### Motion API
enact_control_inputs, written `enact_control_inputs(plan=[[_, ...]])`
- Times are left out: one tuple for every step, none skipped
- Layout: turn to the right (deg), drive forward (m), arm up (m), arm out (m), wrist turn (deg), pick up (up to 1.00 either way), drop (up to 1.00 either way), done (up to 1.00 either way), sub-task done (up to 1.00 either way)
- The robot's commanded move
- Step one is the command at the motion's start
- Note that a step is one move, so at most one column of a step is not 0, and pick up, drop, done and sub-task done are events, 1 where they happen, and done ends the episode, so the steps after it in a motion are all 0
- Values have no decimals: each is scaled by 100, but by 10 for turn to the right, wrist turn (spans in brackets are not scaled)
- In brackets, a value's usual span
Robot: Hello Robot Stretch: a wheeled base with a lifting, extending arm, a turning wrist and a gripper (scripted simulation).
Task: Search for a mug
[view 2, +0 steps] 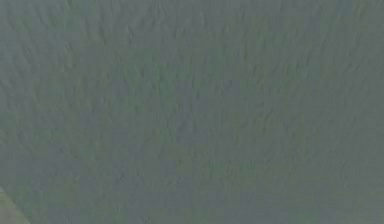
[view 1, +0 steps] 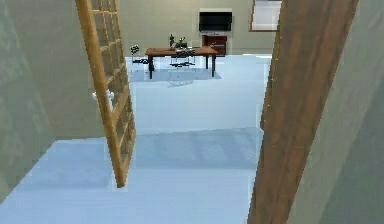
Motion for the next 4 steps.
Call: enact_control_inputs(plan=[[-120, 0, 0, 0, 0, 0, 0, 0, 0], [0, 30, 0, 0, 0, 0, 0, 0, 0], [0, 35, 0, 0, 0, 0, 0, 0, 0], [-450, 0, 0, 0, 0, 0, 0, 0, 0]])
